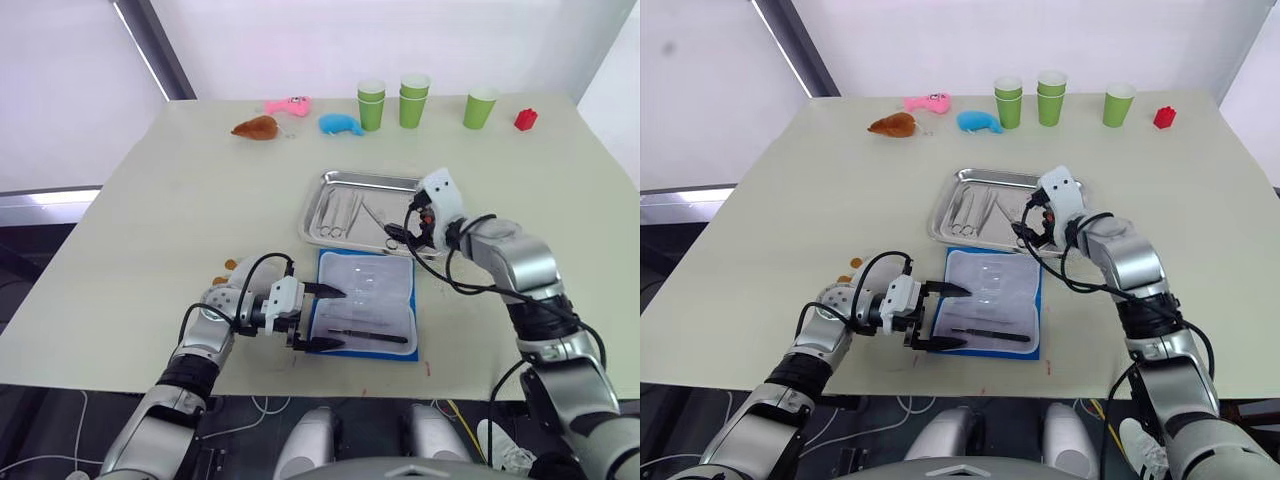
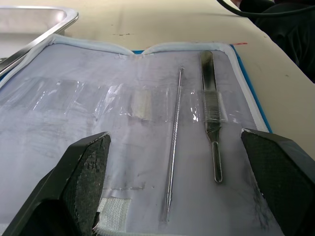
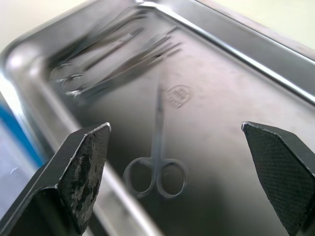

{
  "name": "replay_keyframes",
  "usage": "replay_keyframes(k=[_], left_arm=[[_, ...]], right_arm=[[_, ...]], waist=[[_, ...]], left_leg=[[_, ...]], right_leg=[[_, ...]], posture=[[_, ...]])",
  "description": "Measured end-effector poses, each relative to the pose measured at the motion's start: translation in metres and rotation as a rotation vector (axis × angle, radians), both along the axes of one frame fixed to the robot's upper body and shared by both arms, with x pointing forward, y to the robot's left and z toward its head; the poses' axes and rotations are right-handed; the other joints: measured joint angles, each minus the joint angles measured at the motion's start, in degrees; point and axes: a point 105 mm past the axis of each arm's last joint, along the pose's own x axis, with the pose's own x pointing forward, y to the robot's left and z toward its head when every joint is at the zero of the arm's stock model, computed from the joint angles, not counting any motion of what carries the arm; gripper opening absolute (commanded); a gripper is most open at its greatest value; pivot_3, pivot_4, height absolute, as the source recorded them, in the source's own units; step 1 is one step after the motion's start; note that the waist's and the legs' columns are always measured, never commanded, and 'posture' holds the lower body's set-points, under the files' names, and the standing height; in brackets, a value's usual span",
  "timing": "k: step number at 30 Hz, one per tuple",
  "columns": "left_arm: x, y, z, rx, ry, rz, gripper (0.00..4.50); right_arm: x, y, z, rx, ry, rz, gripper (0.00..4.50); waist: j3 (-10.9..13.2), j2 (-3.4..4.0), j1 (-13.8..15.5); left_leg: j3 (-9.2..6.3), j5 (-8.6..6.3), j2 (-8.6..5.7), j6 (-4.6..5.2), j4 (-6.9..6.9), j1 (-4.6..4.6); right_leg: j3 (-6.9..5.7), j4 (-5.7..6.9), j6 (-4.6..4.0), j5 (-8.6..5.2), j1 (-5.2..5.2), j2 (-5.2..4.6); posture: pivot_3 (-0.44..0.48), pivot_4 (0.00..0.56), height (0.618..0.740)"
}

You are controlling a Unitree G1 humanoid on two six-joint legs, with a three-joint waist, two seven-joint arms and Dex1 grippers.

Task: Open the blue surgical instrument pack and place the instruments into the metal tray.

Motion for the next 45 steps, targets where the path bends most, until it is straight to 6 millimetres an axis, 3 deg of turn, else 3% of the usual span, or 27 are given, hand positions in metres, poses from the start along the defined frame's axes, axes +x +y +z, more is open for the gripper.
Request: replay_keyframes(k=[3,12,17,22,29,37,42,45], left_arm=[[0.0,0.0,0.0,0.0,0.0,0.001,4.5],[0.0,0.001,0.0,0.003,0.0,-0.001,4.5],[0.001,0.001,0.001,0.007,0.0,-0.003,4.5],[0.001,0.002,0.001,0.009,-0.001,-0.008,4.5],[0.001,0.002,0.002,0.011,-0.001,-0.013,4.5],[0.001,0.001,0.002,0.011,-0.001,-0.015,4.5],[0.001,0.001,0.002,0.011,-0.001,-0.016,4.5],[0.001,0.001,0.002,0.011,-0.002,-0.016,4.5]], right_arm=[[-0.008,-0.007,-0.003,-0.004,-0.019,0.041,4.47],[-0.083,-0.036,-0.009,-0.01,-0.122,0.407,4.47],[-0.117,-0.056,0.002,-0.039,-0.139,0.562,4.47],[-0.138,-0.071,0.012,-0.009,-0.147,0.662,4.47],[-0.153,-0.092,0.042,0.017,-0.163,0.768,4.47],[-0.156,-0.096,0.046,0.014,-0.154,0.788,4.47],[-0.152,-0.085,0.043,0.024,-0.189,0.752,4.47],[-0.15,-0.067,0.031,0.015,-0.164,0.697,4.47]], waist=[[0.04,-0.06,-0.04],[0.26,-0.32,0.14],[0.45,-0.53,0.23],[0.49,-0.54,0.32],[0.55,-0.59,0.37],[0.55,-0.59,0.43],[0.55,-0.59,0.46],[0.55,-0.59,0.49]], left_leg=[[0.03,0.0,0.0,0.0,-0.01,0.0],[0.01,0.0,0.06,0.0,-0.12,-0.02],[0.04,0.0,0.17,-0.01,-0.1,0.03],[0.03,0.0,0.26,-0.02,-0.11,0.0],[0.01,0.0,0.28,-0.02,-0.12,-0.01],[0.0,0.0,0.29,-0.03,-0.14,-0.02],[-0.01,0.0,0.29,-0.03,-0.17,-0.02],[-0.01,0.0,0.29,-0.04,-0.18,-0.02]], right_leg=[[0.01,-0.02,0.06,-0.03,0.0,-0.01],[-0.04,-0.22,0.14,-0.08,0.04,-0.01],[-0.05,-0.24,0.17,-0.07,0.06,-0.09],[-0.05,-0.26,0.16,-0.07,0.05,-0.08],[0.02,-0.29,0.16,-0.07,0.05,-0.1],[0.08,-0.32,0.15,-0.07,0.05,-0.11],[0.07,-0.33,0.15,-0.07,0.04,-0.12],[0.08,-0.34,0.16,-0.07,0.04,-0.13]], posture=[[0.0,0.15,0.739],[0.0,0.15,0.739],[0.0,0.15,0.739],[0.0,0.15,0.739],[0.0,0.15,0.739],[0.0,0.15,0.739],[0.0,0.15,0.739],[0.0,0.15,0.739]])
